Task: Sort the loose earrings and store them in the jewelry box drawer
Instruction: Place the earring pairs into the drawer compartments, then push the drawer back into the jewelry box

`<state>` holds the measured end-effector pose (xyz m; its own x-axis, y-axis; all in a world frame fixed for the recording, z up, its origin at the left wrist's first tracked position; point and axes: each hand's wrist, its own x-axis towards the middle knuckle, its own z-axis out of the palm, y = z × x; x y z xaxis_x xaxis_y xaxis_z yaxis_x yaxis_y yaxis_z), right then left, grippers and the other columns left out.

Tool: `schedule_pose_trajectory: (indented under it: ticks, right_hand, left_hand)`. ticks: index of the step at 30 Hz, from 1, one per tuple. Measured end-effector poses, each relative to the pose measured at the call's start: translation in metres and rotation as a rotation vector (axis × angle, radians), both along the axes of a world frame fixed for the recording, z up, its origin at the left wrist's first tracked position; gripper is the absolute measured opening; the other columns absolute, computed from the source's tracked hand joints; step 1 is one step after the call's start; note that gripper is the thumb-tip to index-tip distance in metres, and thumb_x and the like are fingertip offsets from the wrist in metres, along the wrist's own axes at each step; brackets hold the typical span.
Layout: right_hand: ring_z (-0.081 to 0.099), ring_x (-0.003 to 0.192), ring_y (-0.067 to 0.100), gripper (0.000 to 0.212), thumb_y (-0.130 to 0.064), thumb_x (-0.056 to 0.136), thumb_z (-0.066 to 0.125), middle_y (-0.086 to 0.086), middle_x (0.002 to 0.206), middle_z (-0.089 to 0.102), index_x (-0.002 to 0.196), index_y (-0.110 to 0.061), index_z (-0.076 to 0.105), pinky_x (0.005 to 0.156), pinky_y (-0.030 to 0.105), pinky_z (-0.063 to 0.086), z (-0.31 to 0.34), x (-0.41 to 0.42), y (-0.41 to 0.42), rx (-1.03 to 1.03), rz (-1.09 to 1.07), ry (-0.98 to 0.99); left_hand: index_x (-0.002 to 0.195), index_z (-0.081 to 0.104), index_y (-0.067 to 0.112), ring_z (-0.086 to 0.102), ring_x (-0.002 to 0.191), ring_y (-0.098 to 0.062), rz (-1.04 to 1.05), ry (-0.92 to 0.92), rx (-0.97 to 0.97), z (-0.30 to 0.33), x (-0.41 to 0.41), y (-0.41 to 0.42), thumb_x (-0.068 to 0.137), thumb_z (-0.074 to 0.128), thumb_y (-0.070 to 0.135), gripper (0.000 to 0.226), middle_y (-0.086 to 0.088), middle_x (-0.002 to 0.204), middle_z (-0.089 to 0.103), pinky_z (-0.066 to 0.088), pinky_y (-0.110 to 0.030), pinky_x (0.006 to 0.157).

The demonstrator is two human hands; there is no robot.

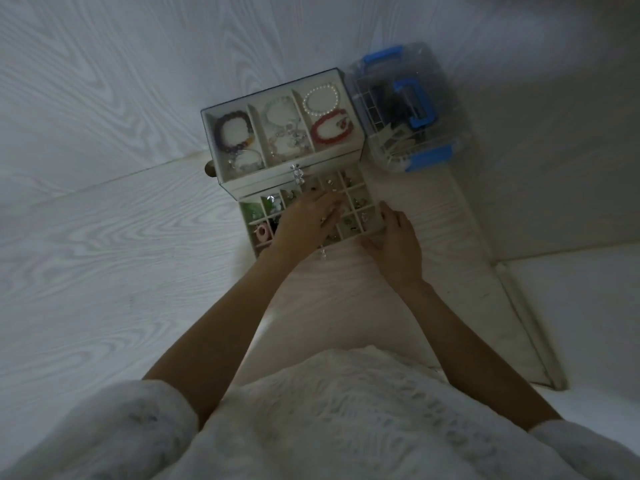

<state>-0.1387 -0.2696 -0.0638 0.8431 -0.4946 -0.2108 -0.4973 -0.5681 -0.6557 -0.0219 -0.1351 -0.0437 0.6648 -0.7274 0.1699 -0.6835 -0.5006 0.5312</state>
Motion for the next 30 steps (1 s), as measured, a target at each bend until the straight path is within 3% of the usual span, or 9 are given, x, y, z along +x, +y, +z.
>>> schedule_pose_trajectory:
  ticks: [4, 7, 11, 13, 19, 24, 30]
  right_hand:
    - [0.057, 0.088, 0.021, 0.035, -0.022, 0.085, 0.065, 0.011, 0.105, 0.060, 0.112, -0.007, 0.048, 0.077, 0.031, 0.046, 0.005, -0.013, 0.010, 0.122, -0.201, -0.042]
    - [0.061, 0.089, 0.024, 0.022, -0.022, 0.085, 0.064, 0.009, 0.097, 0.066, 0.099, -0.007, 0.057, 0.076, 0.030, 0.044, 0.006, -0.018, 0.016, 0.104, -0.175, -0.022]
    - [0.054, 0.102, 0.032, 0.023, -0.026, 0.084, 0.063, 0.012, 0.106, 0.064, 0.101, -0.010, 0.063, 0.087, 0.041, 0.043, 0.001, -0.014, 0.026, -0.014, -0.043, 0.027]
    - [0.048, 0.107, 0.034, 0.024, -0.026, 0.084, 0.063, 0.013, 0.110, 0.062, 0.101, -0.011, 0.064, 0.089, 0.041, 0.038, 0.000, -0.012, 0.029, -0.100, -0.006, 0.036]
    - [0.047, 0.111, 0.035, 0.030, -0.026, 0.084, 0.061, 0.013, 0.116, 0.059, 0.107, -0.007, 0.062, 0.092, 0.039, 0.035, -0.005, -0.004, 0.026, -0.218, 0.106, 0.032]
    - [0.054, 0.099, 0.037, 0.014, -0.016, 0.082, 0.061, 0.017, 0.096, 0.063, 0.087, -0.004, 0.067, 0.088, 0.039, 0.038, -0.006, 0.019, 0.013, -0.247, 0.091, -0.010]
    - [0.052, 0.098, 0.033, 0.014, -0.020, 0.085, 0.063, 0.014, 0.099, 0.064, 0.090, -0.008, 0.066, 0.084, 0.041, 0.043, 0.001, 0.017, 0.016, -0.213, 0.067, -0.030]
  left_hand:
    - [0.103, 0.066, 0.017, 0.061, 0.093, -0.020, 0.183, -0.092, 0.018, 0.009, -0.032, 0.059, 0.086, 0.054, 0.027, 0.023, -0.003, 0.099, 0.069, 0.052, -0.030, 0.071]
    - [0.109, 0.063, 0.015, 0.055, 0.095, -0.022, 0.417, -0.037, -0.003, 0.006, -0.046, 0.098, 0.080, 0.061, 0.027, 0.031, -0.007, 0.104, 0.065, 0.047, -0.030, 0.074]
    - [0.134, 0.040, 0.012, 0.054, 0.103, -0.025, 0.611, 0.276, 0.111, -0.005, -0.050, 0.129, 0.068, 0.080, 0.032, 0.080, -0.012, 0.122, 0.052, 0.047, -0.035, 0.084]
    - [0.139, 0.033, 0.014, 0.057, 0.101, -0.021, 0.663, 0.466, 0.151, -0.008, -0.051, 0.129, 0.067, 0.081, 0.031, 0.088, -0.009, 0.127, 0.050, 0.049, -0.034, 0.081]
    - [0.124, 0.051, 0.015, 0.066, 0.084, -0.018, 0.672, 0.501, 0.032, -0.013, -0.041, 0.112, 0.065, 0.081, 0.018, 0.066, -0.006, 0.106, 0.068, 0.054, -0.036, 0.077]
    - [0.125, 0.055, 0.016, 0.067, 0.079, -0.020, 0.598, 0.390, 0.070, -0.020, -0.041, 0.109, 0.070, 0.078, 0.022, 0.060, -0.007, 0.103, 0.065, 0.056, -0.035, 0.072]
    - [0.129, 0.050, 0.015, 0.066, 0.080, -0.019, 0.632, 0.422, -0.024, -0.026, -0.047, 0.109, 0.074, 0.076, 0.018, 0.061, -0.009, 0.110, 0.059, 0.056, -0.038, 0.076]
